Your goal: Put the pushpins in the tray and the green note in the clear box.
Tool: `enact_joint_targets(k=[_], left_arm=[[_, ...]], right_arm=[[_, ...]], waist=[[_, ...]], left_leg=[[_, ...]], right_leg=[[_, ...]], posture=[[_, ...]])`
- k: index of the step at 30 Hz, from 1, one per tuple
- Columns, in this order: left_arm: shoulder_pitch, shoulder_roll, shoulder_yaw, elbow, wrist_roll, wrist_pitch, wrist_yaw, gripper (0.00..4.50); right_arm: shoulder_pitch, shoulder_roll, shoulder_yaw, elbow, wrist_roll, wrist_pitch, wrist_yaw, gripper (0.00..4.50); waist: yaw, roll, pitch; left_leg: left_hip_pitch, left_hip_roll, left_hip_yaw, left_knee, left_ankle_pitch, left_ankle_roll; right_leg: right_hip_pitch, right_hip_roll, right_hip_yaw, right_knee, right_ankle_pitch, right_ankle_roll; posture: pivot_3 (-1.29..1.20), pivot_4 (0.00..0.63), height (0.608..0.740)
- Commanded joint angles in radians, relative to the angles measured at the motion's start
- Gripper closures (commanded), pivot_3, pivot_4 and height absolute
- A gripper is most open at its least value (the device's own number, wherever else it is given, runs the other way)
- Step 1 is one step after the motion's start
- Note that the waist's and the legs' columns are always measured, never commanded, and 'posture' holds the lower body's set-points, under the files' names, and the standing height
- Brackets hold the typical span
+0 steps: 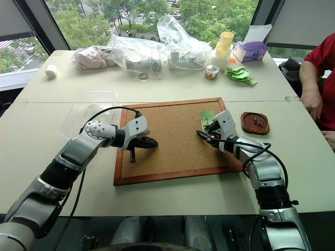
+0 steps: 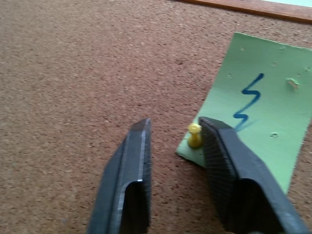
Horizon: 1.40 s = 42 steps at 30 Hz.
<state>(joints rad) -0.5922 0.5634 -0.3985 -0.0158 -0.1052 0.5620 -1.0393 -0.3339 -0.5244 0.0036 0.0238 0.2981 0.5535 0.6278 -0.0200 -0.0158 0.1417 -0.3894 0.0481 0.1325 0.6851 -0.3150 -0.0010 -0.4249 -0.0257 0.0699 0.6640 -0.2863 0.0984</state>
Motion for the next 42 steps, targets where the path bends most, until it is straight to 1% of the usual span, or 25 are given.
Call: enact_joint_targets(k=[1,4,9,14,18,23,25,27,29,30,32,35,37,38,40,42], left_arm=[[0.021,0.008,-0.014,0.017,0.021,0.02,0.004,4.5],[0.019,0.008,-0.014,0.019,0.022,0.019,0.003,4.5],[0.017,0.007,-0.014,0.022,0.023,0.018,0.003,4.5],[0.02,0.014,-0.018,0.019,0.022,0.017,-0.007,4.5],[0.022,0.018,-0.024,0.02,0.023,0.013,-0.017,4.5],[0.019,0.012,-0.027,0.026,0.025,0.007,-0.021,4.5],[0.009,-0.014,0.002,0.031,-0.004,0.016,-0.013,4.5],[-0.013,-0.064,0.082,0.024,-0.087,0.058,-0.003,4.5],[-0.075,-0.117,0.205,0.04,-0.196,0.151,0.02,3.83],[-0.103,-0.13,0.251,0.053,-0.236,0.18,0.022,3.59],[-0.168,-0.158,0.337,0.097,-0.306,0.245,0.052,2.63],[-0.241,-0.203,0.428,0.148,-0.395,0.332,0.095,1.12],[-0.301,-0.261,0.494,0.211,-0.451,0.406,0.157,0.08],[-0.343,-0.309,0.529,0.279,-0.47,0.445,0.21,0.03],[-0.401,-0.379,0.571,0.377,-0.503,0.499,0.265,0.03],[-0.448,-0.427,0.61,0.459,-0.528,0.521,0.299,0.03]], right_arm=[[0.014,0.004,0.034,0.006,-0.011,0.02,0.023,4.44],[0.016,0.009,0.029,0.003,-0.016,0.016,0.021,4.44],[0.014,0.013,0.008,0.0,-0.037,-0.046,0.005,4.44],[-0.011,0.03,-0.101,-0.063,-0.006,-0.159,-0.033,4.44],[-0.011,0.02,-0.142,-0.12,0.017,-0.157,-0.034,4.44],[-0.003,0.013,-0.151,-0.151,0.022,-0.141,-0.031,4.44],[0.003,0.009,-0.147,-0.161,0.018,-0.14,-0.025,4.44],[0.007,0.002,-0.144,-0.182,0.018,-0.133,-0.02,4.44],[0.008,-0.016,-0.137,-0.215,0.017,-0.124,-0.005,4.5],[0.007,-0.026,-0.134,-0.228,0.016,-0.12,0.003,4.5],[0.004,-0.047,-0.132,-0.254,0.022,-0.108,0.022,4.5],[0.001,-0.078,-0.128,-0.281,0.023,-0.1,0.051,4.5],[-0.003,-0.109,-0.12,-0.303,0.025,-0.1,0.08,4.5],[-0.008,-0.127,-0.118,-0.32,0.029,-0.098,0.098,4.5],[-0.017,-0.152,-0.113,-0.345,0.033,-0.095,0.122,4.5],[-0.024,-0.165,-0.106,-0.357,0.033,-0.095,0.134,4.5]], waist=[[-0.001,-0.001,-0.001],[0.0,-0.002,-0.002],[-0.001,-0.003,-0.002],[-0.001,-0.002,-0.002],[0.0,-0.002,-0.002],[-0.001,-0.002,-0.002],[0.0,-0.002,-0.002],[0.003,-0.002,-0.002],[0.007,-0.002,-0.001],[0.008,-0.003,0.0],[0.006,-0.004,0.001],[0.005,-0.004,0.0],[0.004,-0.004,0.0],[0.003,-0.004,0.0],[0.009,-0.004,0.0],[0.006,-0.004,0.001]], left_leg=[[0.0,0.0,0.0,0.0,0.0,0.0],[0.0,0.0,0.0,0.0,0.0,-0.001],[0.0,0.0,0.0,0.0,0.0,0.0],[0.0,0.0,0.0,0.0,0.0,-0.001],[0.0,0.0,0.0,0.0,0.001,-0.001],[0.0,0.0,0.0,0.0,0.0,-0.001],[0.0,0.0,0.0,0.0,0.0,-0.001],[0.0,0.0,0.0,0.0,0.0,-0.001],[-0.001,0.0,0.0,0.001,0.0,0.0],[-0.002,0.0,-0.001,0.001,0.0,0.0],[-0.004,0.0,-0.002,0.002,0.0,0.0],[-0.004,-0.001,-0.002,0.002,0.0,-0.001],[-0.003,-0.001,-0.002,0.001,0.001,-0.001],[-0.003,-0.001,-0.002,0.001,0.001,-0.001],[-0.003,-0.001,-0.002,0.002,0.001,-0.001],[-0.004,-0.002,-0.002,0.002,0.0,-0.001]], right_leg=[[0.0,0.0,0.0,0.0,0.0,0.0],[0.0,0.0,0.0,0.0,0.0,0.0],[0.0,0.0,0.0,0.0,0.0,0.0],[0.0,0.0,0.0,0.0,0.0,0.0],[0.0,0.0,0.0,0.0,0.0,0.0],[0.0,0.0,0.0,0.0,0.0,0.0],[0.0,0.0,0.0,0.0,0.0,0.0],[0.0,0.0,0.0,0.0,0.0,0.0],[-0.001,-0.001,0.0,0.0,0.0,0.0],[-0.001,-0.001,-0.001,0.0,0.0,0.0],[-0.002,-0.001,-0.001,0.0,0.0,0.0],[-0.002,-0.001,-0.001,0.0,0.0,0.0],[-0.002,-0.001,-0.001,0.0,0.0,0.0],[-0.002,-0.001,-0.001,0.0,0.0,0.0],[-0.002,-0.001,-0.001,0.0,0.0,0.0],[-0.001,-0.001,-0.001,-0.001,0.0,0.001]], posture=[[0.0,0.15,0.738],[0.0,0.15,0.738],[0.0,0.15,0.738],[0.0,0.15,0.738],[0.0,0.15,0.738],[0.0,0.15,0.738],[0.0,0.15,0.738],[0.0,0.15,0.738],[0.0,0.15,0.738],[0.0,0.15,0.738],[0.0,0.15,0.738],[0.0,0.15,0.738],[0.0,0.15,0.738],[0.0,0.15,0.738],[0.0,0.15,0.738],[0.0,0.15,0.738]])
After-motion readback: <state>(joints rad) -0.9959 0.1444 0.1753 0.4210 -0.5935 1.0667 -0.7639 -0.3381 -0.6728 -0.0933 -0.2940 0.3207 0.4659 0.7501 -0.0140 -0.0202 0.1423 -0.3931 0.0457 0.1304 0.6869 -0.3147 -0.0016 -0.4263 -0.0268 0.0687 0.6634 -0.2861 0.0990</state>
